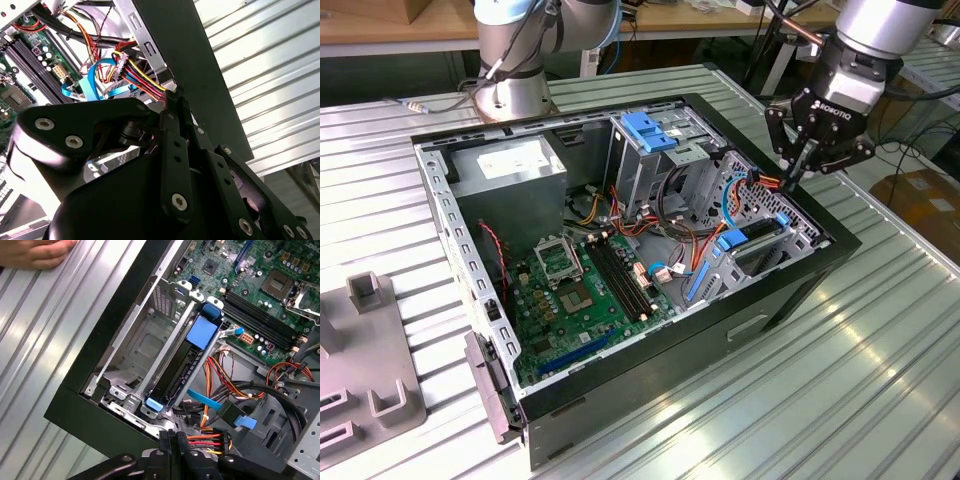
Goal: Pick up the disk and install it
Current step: 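Insert the first disk wire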
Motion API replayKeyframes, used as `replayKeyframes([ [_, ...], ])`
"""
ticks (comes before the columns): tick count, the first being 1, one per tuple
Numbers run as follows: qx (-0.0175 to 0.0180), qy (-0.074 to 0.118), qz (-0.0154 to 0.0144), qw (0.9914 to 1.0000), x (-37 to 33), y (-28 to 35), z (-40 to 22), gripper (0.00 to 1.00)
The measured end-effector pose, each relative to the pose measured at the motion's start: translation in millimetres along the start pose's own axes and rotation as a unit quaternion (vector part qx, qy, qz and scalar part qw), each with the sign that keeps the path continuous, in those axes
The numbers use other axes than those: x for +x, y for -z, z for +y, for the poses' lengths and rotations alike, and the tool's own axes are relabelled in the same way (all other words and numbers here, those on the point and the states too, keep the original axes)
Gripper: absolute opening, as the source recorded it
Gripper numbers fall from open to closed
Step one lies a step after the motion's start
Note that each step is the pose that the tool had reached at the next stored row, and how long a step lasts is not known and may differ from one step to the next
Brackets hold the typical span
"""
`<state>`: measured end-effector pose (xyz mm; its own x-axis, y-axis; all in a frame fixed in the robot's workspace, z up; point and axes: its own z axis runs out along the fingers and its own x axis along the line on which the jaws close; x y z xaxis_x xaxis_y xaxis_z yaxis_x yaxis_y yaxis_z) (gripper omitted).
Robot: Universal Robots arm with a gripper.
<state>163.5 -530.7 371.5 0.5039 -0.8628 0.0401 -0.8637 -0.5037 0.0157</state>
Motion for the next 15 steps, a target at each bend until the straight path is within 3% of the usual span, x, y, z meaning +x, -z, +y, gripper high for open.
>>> replayKeyframes([
  [2,-0.0004,-0.002,0.0005,1.00000,-1.2,0.0,2.0,0.17],
  [4,-0.0005,-0.003,0.0006,1.00000,-4.5,-0.2,7.9,0.17],
  [9,-0.0019,-0.038,0.0001,0.99929,-4.6,-0.8,8.0,0.17],
  [11,-0.0027,-0.058,-0.0003,0.99834,-4.7,-1.3,7.9,0.17],
  [15,-0.0043,-0.096,-0.0009,0.99540,-4.7,-2.4,7.9,0.17],
])
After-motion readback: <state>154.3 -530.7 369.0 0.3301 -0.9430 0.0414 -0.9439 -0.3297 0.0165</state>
